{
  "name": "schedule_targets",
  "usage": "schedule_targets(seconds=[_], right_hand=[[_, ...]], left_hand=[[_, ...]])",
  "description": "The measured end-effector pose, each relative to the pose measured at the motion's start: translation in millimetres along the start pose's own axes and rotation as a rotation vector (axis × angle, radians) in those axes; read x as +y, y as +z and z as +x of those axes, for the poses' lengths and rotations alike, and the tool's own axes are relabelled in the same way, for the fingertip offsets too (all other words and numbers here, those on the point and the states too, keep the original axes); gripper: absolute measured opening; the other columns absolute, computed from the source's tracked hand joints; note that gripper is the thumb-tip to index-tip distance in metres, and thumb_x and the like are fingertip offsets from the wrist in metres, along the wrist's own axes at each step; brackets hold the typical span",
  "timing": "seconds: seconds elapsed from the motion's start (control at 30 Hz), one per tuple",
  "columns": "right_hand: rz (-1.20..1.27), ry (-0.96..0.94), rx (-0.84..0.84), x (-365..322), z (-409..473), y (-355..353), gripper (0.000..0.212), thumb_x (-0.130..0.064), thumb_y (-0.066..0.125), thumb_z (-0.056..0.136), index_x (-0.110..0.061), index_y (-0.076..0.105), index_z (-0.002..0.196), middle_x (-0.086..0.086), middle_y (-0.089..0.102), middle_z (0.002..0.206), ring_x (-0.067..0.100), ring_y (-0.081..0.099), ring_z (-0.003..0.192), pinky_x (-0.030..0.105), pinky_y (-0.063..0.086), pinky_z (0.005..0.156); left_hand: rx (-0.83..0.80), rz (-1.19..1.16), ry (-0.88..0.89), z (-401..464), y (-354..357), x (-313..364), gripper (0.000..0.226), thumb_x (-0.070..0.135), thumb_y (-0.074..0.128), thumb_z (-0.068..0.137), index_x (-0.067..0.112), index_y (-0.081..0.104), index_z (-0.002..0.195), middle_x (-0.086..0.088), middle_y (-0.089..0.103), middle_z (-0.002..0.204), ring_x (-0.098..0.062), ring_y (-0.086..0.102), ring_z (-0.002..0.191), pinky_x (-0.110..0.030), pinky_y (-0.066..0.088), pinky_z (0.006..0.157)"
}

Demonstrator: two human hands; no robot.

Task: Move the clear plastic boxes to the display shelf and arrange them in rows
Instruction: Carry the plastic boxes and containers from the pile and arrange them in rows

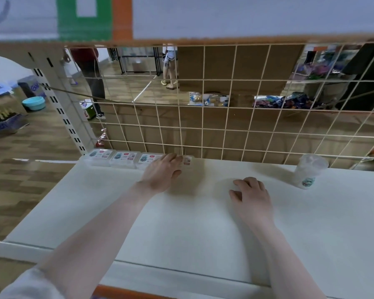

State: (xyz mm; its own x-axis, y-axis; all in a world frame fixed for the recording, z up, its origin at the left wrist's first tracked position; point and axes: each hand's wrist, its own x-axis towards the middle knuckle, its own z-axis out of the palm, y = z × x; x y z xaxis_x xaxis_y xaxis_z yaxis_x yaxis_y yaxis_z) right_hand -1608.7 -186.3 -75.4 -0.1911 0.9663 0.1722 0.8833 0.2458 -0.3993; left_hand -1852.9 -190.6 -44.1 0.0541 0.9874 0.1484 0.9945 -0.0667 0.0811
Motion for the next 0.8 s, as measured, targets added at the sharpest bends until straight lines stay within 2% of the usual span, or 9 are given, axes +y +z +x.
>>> schedule_targets(seconds=[0.17, 0.23, 0.3, 0.33, 0.37, 0.43, 0.47, 0.63, 0.8], right_hand=[[0.011, 0.044, -0.078, -2, -6, -11, 0.038, -0.031, 0.045, 0.094, -0.018, 0.050, 0.129, 0.001, 0.046, 0.128, 0.020, 0.036, 0.123, 0.028, 0.034, 0.095], [-0.007, 0.080, -0.083, -2, -11, -17, 0.039, -0.032, 0.046, 0.093, -0.019, 0.049, 0.130, 0.003, 0.047, 0.128, 0.021, 0.037, 0.123, 0.029, 0.037, 0.094], [-0.018, 0.118, -0.078, -2, -19, -21, 0.040, -0.032, 0.047, 0.093, -0.019, 0.049, 0.131, 0.006, 0.048, 0.128, 0.025, 0.040, 0.122, 0.031, 0.038, 0.094], [-0.015, 0.135, -0.069, -3, -25, -21, 0.040, -0.031, 0.048, 0.093, -0.018, 0.050, 0.131, 0.008, 0.049, 0.128, 0.027, 0.041, 0.120, 0.032, 0.038, 0.094], [-0.014, 0.152, -0.051, -5, -32, -21, 0.040, -0.030, 0.050, 0.093, -0.016, 0.051, 0.131, 0.010, 0.050, 0.126, 0.028, 0.043, 0.118, 0.033, 0.038, 0.094], [-0.012, 0.181, 0.017, -10, -47, -19, 0.038, -0.027, 0.054, 0.091, -0.012, 0.055, 0.127, 0.014, 0.055, 0.120, 0.032, 0.048, 0.112, 0.036, 0.041, 0.090], [-0.010, 0.195, 0.051, -13, -56, -18, 0.038, -0.025, 0.056, 0.090, -0.010, 0.057, 0.125, 0.016, 0.056, 0.116, 0.034, 0.049, 0.110, 0.037, 0.042, 0.088], [-0.029, 0.215, 0.216, -39, -109, -10, 0.035, -0.014, 0.062, 0.086, -0.003, 0.061, 0.119, 0.025, 0.060, 0.109, 0.042, 0.052, 0.102, 0.045, 0.041, 0.085], [-0.059, 0.279, 0.348, -56, -171, -10, 0.033, -0.016, 0.061, 0.087, -0.005, 0.062, 0.118, 0.021, 0.060, 0.112, 0.040, 0.051, 0.102, 0.045, 0.041, 0.084]], left_hand=[[0.057, -0.037, -0.056, -24, 3, 8, 0.044, 0.027, 0.049, 0.095, 0.014, 0.045, 0.137, -0.004, 0.045, 0.140, -0.025, 0.040, 0.130, -0.035, 0.040, 0.095], [0.083, -0.076, -0.042, -42, 3, 15, 0.040, 0.028, 0.047, 0.092, 0.009, 0.056, 0.126, -0.009, 0.055, 0.130, -0.030, 0.052, 0.119, -0.038, 0.048, 0.086], [0.021, -0.120, -0.038, -58, 2, 18, 0.044, 0.032, 0.040, 0.084, 0.005, 0.066, 0.108, -0.014, 0.066, 0.111, -0.034, 0.065, 0.099, -0.040, 0.055, 0.072], [0.058, -0.106, -0.035, -66, 3, 20, 0.047, 0.033, 0.038, 0.083, 0.006, 0.067, 0.107, -0.014, 0.067, 0.111, -0.033, 0.065, 0.100, -0.040, 0.055, 0.073], [0.058, -0.119, -0.050, -75, 1, 24, 0.047, 0.033, 0.037, 0.086, 0.007, 0.064, 0.115, -0.013, 0.063, 0.120, -0.031, 0.061, 0.109, -0.039, 0.052, 0.082], [0.025, -0.121, -0.078, -89, -2, 27, 0.043, 0.030, 0.035, 0.097, 0.013, 0.048, 0.135, -0.007, 0.045, 0.143, -0.024, 0.041, 0.131, -0.033, 0.038, 0.100], [0.044, -0.115, -0.086, -95, -1, 24, 0.042, 0.029, 0.036, 0.099, 0.015, 0.043, 0.138, -0.004, 0.038, 0.147, -0.021, 0.035, 0.135, -0.030, 0.033, 0.103], [0.070, -0.153, -0.078, -131, -15, 13, 0.040, 0.027, 0.040, 0.099, 0.016, 0.044, 0.137, -0.003, 0.040, 0.143, -0.021, 0.036, 0.131, -0.028, 0.031, 0.100], [0.044, -0.126, 0.013, -160, -26, 10, 0.046, 0.033, 0.036, 0.100, 0.016, 0.035, 0.142, -0.002, 0.033, 0.147, -0.018, 0.028, 0.136, -0.028, 0.025, 0.106]])
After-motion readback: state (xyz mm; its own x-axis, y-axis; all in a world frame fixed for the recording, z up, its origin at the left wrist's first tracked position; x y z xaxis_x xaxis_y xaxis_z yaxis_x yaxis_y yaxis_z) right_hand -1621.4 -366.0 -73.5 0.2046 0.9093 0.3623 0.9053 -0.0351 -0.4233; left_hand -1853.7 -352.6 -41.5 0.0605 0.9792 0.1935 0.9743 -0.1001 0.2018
